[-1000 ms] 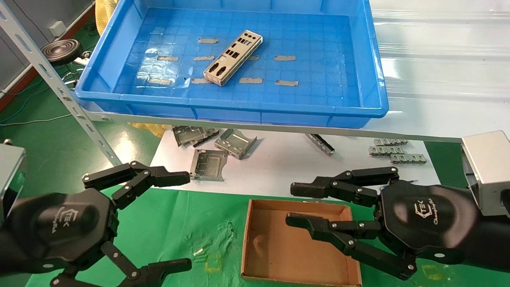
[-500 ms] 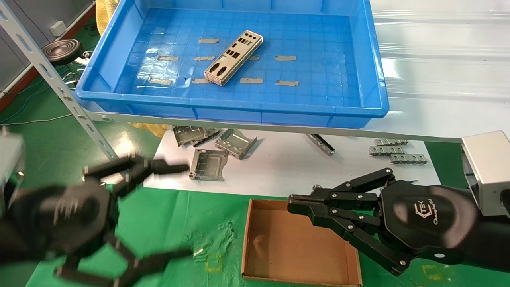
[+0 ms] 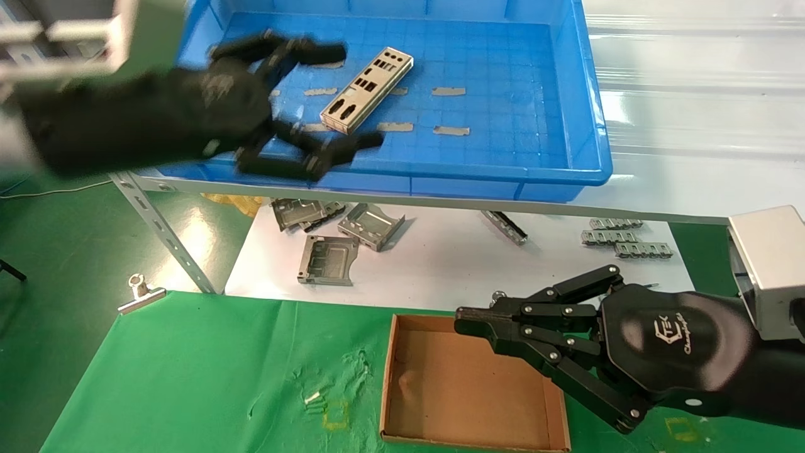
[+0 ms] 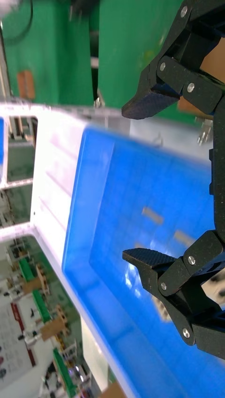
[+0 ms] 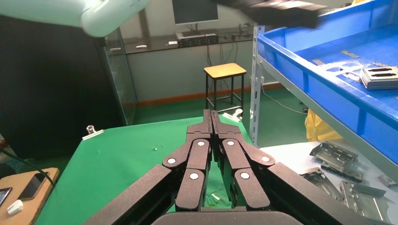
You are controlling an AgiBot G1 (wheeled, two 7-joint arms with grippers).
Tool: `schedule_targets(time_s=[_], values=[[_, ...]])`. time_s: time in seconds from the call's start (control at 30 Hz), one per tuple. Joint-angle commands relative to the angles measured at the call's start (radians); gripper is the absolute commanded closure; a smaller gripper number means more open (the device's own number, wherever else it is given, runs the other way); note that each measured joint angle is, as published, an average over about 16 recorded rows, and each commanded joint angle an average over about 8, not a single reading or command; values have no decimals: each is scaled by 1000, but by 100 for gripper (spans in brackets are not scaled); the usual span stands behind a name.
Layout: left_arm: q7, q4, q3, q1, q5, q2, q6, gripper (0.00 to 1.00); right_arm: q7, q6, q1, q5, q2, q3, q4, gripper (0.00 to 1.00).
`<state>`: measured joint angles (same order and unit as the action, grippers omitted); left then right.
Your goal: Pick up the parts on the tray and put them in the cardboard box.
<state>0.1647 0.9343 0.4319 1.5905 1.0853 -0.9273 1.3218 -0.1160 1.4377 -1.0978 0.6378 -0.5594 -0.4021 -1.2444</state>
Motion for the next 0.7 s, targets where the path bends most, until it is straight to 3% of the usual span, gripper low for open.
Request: schedule_targets(time_s=[0.03, 0.33, 0.67, 0.7], values=[[-14, -61, 26, 70, 55, -46, -16, 0, 0, 0, 0, 0, 0, 0, 0, 100], [-61, -457, 109, 276, 191, -228, -56, 0, 0, 0, 0, 0, 0, 0, 0, 100], [-65, -730, 165, 399, 281, -351, -133, 0, 0, 0, 0, 0, 0, 0, 0, 100], [-62, -749, 169, 407, 289, -361, -142, 0, 0, 0, 0, 0, 0, 0, 0, 93]])
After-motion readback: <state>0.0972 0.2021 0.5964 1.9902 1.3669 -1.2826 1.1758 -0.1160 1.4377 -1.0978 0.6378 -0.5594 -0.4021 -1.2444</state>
